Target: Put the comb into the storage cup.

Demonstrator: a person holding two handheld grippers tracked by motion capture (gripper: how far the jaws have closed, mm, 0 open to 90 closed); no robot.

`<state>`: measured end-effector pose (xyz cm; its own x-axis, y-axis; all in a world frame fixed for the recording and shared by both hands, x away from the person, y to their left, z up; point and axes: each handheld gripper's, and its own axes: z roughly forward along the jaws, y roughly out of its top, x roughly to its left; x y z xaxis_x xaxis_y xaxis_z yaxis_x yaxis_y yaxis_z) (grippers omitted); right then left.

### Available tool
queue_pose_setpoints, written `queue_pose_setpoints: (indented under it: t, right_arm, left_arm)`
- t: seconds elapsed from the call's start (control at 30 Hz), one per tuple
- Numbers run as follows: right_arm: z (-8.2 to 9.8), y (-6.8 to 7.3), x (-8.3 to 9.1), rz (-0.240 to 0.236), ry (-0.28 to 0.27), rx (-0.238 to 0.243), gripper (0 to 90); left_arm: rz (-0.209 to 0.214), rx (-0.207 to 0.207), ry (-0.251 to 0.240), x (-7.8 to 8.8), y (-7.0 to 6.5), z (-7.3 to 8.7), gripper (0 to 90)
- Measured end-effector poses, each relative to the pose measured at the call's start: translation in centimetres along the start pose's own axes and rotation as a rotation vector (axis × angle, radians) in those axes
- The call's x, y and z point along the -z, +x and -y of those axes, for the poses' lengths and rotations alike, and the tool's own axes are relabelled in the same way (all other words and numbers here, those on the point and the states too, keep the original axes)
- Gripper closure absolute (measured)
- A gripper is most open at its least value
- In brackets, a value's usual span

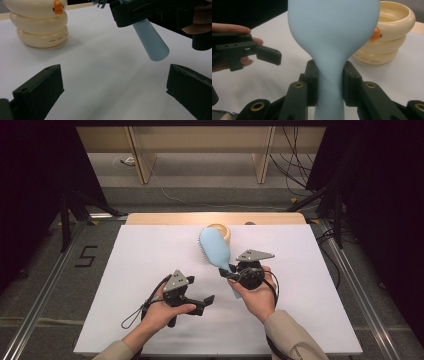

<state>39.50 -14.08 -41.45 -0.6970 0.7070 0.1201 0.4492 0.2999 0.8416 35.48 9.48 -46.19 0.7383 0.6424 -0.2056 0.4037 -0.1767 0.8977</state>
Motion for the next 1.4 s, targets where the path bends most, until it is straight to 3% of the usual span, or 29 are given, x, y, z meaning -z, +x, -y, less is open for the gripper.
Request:
queue_pose_setpoints:
  t: [0.6, 1.03, 1.4]
  right_arm:
    - [-0.1, 0.9, -0.8, -0.023, 0.007, 0.010, 70.4]
    - [-0.2, 1.5, -1.3, -0.041, 0.010, 0.020, 70.5]
    - [-0.2, 2.0, -1.6, -0.054, 0.014, 0.024, 70.4]
  left_arm:
    - [0.024, 0.035, -0.005, -1.1, -0.3, -0.1, 1.2]
    - [0.066, 0.109, 0.001, -1.8, -0.6, 0.1, 2.0]
    - [0.071, 0.138, -0.002, -2.1, -0.8, 0.2, 2.7]
